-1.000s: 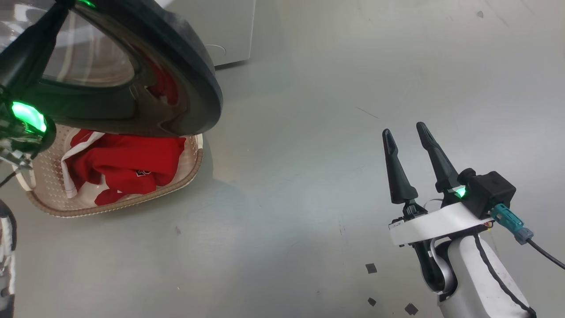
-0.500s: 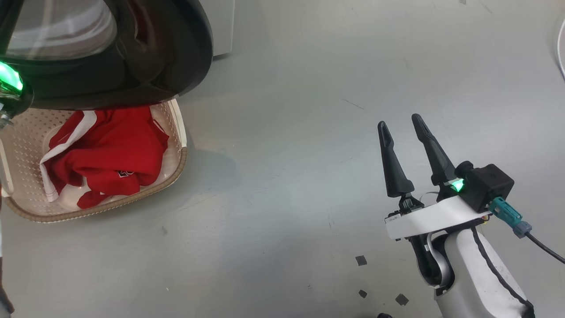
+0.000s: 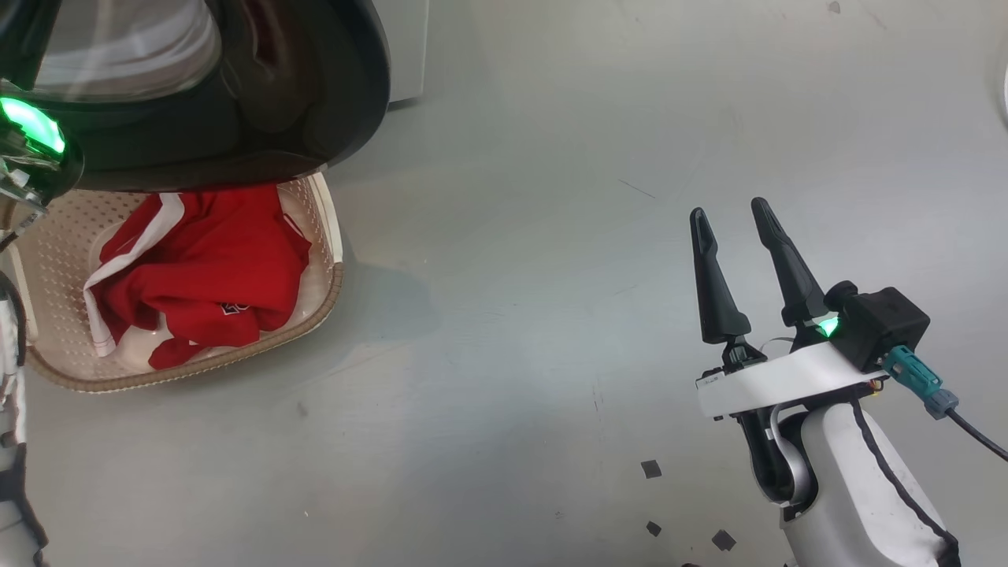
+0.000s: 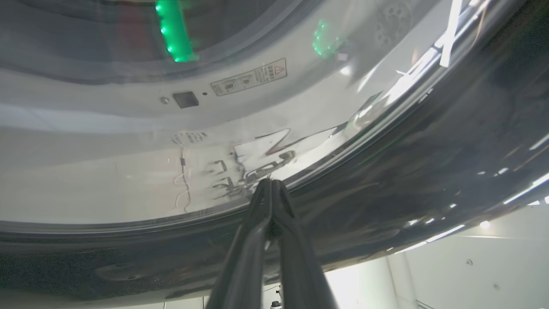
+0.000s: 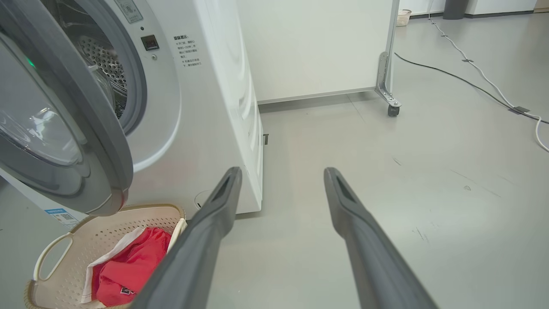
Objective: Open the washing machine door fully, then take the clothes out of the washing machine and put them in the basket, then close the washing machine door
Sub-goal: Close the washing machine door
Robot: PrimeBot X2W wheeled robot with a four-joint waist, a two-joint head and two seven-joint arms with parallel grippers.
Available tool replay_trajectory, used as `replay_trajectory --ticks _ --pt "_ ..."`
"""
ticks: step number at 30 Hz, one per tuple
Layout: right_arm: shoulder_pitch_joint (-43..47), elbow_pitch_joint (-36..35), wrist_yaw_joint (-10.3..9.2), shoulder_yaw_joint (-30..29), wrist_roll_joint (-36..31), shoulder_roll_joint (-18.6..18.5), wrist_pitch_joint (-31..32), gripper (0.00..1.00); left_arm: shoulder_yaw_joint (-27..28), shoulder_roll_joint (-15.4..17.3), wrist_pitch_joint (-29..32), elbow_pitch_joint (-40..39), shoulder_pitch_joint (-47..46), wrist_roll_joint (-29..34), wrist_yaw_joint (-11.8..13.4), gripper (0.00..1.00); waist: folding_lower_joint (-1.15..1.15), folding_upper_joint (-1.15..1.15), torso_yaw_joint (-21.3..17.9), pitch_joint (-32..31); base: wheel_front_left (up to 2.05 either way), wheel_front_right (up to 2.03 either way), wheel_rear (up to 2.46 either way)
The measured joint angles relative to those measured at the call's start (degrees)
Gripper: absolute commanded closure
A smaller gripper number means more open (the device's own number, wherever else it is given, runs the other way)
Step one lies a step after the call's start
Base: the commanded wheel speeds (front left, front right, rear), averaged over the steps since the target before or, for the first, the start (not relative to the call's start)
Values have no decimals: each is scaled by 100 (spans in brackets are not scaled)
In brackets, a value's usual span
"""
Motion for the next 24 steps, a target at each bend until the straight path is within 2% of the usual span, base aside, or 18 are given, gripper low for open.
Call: replay_trajectory --ticks 8,19,20,21,22,23,24 --pt "1 47 -1 -81 -125 2 0 0 232 -172 -51 120 115 -154 -237 100 0 0 220 -123 0 0 0" --pt "59 185 1 -263 -269 0 0 0 579 -504 -198 165 1186 -233 -370 99 0 0 610 -424 0 0 0" --pt "81 204 3 -270 -282 0 0 0 615 -546 -234 159 1300 -235 -370 73 0 0 647 -461 0 0 0" --pt "101 230 3 -291 -304 0 0 0 652 -588 -247 154 1425 -241 -371 51 0 0 686 -499 0 0 0" --pt "118 240 3 -314 -312 1 0 0 688 -634 -255 140 1546 -280 -371 12 0 0 724 -537 0 0 0" --pt "138 248 3 -337 -328 0 0 0 698 -681 -254 127 1667 -345 -371 0 0 0 763 -577 0 0 0" --pt "164 259 3 -355 -361 0 0 0 701 -722 -256 115 1779 -369 -371 0 0 0 801 -617 0 0 0"
